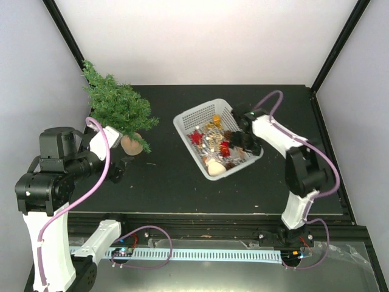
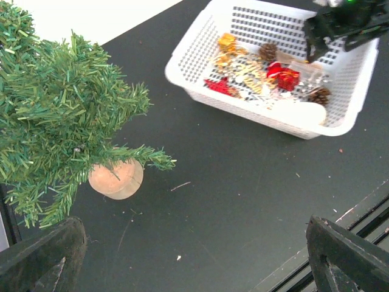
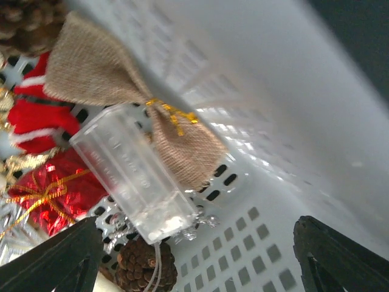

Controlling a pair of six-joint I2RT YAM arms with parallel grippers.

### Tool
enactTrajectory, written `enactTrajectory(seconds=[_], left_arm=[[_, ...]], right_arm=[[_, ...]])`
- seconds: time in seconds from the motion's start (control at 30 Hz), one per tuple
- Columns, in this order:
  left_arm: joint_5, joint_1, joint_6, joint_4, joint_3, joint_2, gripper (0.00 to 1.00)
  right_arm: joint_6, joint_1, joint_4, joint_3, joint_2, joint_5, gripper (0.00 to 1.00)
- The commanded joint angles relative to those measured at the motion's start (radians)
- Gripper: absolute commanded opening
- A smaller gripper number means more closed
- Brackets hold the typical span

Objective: Decorate the small christmas tree

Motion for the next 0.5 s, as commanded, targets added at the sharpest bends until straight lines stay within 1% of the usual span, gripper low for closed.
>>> enactTrajectory(seconds=[0.0, 0.07, 0.1, 0.17, 0.27, 0.33, 0.4, 0.47], left_arm=[[0.027, 0.001, 0.006, 0.022, 0.044, 0.023, 0.99], [0.024, -0.003, 0.01, 0.024, 0.045, 0.035, 0.99], [0.024, -0.006, 0.009, 0.025, 0.043, 0.04, 0.99], [0.026, -0.011, 0.01, 0.032, 0.041, 0.05, 0.99], [0.026, -0.015, 0.01, 0.041, 0.045, 0.061, 0.99], [0.027, -0.016, 0.011, 0.045, 0.045, 0.068, 0.99], [0.026, -0.016, 0.014, 0.047, 0.045, 0.072, 0.99], [0.023, -0.016, 0.014, 0.048, 0.041, 0.072, 0.99]], right_arm=[[0.152, -0.109, 0.009, -0.235, -0.207, 0.111, 0.87], [0.19, -0.168, 0.027, -0.344, -0.324, 0.117, 0.87], [0.201, -0.2, 0.032, -0.382, -0.359, 0.121, 0.86], [0.215, -0.224, 0.022, -0.419, -0.405, 0.136, 0.87], [0.24, -0.224, -0.007, -0.404, -0.443, 0.171, 0.86], [0.235, -0.221, 0.011, -0.38, -0.465, 0.159, 0.86], [0.217, -0.215, 0.006, -0.341, -0.461, 0.147, 0.86], [0.204, -0.21, -0.024, -0.301, -0.445, 0.171, 0.86]])
